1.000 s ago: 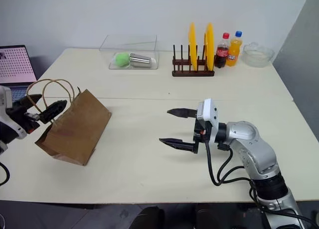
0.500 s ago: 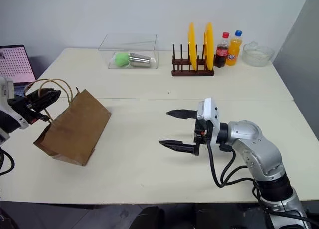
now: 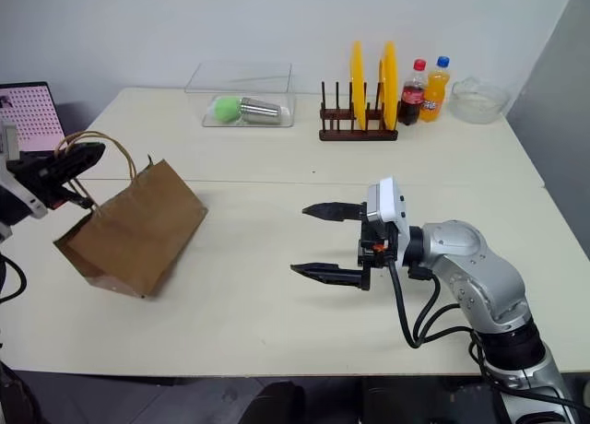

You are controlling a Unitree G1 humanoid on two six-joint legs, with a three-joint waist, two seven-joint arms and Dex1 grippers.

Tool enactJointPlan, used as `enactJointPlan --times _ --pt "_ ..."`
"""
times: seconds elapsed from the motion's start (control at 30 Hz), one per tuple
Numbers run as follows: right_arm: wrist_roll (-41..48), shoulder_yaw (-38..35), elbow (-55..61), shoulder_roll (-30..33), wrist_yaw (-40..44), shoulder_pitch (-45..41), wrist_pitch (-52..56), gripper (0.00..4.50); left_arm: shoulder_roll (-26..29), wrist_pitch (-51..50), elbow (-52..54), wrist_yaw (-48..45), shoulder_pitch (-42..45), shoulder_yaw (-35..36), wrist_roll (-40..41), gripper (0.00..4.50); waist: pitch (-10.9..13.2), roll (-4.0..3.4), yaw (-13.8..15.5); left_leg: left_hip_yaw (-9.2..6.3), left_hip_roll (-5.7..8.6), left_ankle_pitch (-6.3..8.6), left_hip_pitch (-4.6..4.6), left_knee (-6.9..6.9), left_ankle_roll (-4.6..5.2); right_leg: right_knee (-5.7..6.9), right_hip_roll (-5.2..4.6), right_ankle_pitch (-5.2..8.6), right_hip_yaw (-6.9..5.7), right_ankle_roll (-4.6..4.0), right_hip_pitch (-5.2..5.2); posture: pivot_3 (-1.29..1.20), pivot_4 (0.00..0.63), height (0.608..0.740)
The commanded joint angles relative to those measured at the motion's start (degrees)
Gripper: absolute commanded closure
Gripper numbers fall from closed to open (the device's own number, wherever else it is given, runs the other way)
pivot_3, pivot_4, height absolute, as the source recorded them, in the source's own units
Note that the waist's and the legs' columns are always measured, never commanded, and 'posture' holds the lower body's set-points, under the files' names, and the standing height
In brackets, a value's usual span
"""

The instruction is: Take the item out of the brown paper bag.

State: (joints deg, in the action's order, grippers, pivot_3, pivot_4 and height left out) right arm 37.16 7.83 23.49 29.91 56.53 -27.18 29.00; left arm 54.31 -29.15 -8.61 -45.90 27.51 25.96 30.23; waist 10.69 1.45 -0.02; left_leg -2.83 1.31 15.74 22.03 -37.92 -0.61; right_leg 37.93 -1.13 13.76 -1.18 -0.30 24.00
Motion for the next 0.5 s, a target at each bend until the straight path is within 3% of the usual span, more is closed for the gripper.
enactJointPlan --times 0.03,0.23,0.37,0.5 --pt "0.9 -2.0 2.2 0.4 -0.5 -0.1 -0.3 0.00 2.2 3.1 -2.2 -3.0 7.1 -2.9 -1.3 4.47 0.0 0.02 0.0 0.01 0.00 0.00 0.00 -0.01 0.00 0.00 0.00 0.00 0.01 0.00 0.00 0.00 0.150 0.740" --pt "1.3 -3.2 4.8 0.9 -3.3 2.2 0.7 0.00 0.3 7.6 -12.5 -9.5 20.6 -11.6 -5.5 4.47 0.1 0.16 0.0 0.05 0.04 -0.01 0.11 -0.04 0.00 0.02 0.00 -0.15 0.01 -0.23 0.07 0.00 0.150 0.740" --pt "1.6 -5.4 8.6 1.9 -6.9 5.6 2.0 0.00 -4.7 14.7 -26.4 -14.4 35.3 -18.3 -10.9 4.47 0.2 0.32 0.3 -0.06 0.05 -0.01 0.21 -0.09 -0.01 0.03 0.02 -0.15 -0.14 -0.22 0.09 0.00 0.150 0.740" --pt "1.8 -7.1 11.6 2.6 -9.9 8.3 3.3 0.00 -9.1 20.7 -37.8 -18.1 44.7 -21.4 -14.7 4.47 0.2 0.35 0.0 -0.05 0.08 -0.01 0.43 -0.20 0.00 0.03 0.01 -0.17 -0.14 -0.20 0.17 0.00 0.150 0.740"
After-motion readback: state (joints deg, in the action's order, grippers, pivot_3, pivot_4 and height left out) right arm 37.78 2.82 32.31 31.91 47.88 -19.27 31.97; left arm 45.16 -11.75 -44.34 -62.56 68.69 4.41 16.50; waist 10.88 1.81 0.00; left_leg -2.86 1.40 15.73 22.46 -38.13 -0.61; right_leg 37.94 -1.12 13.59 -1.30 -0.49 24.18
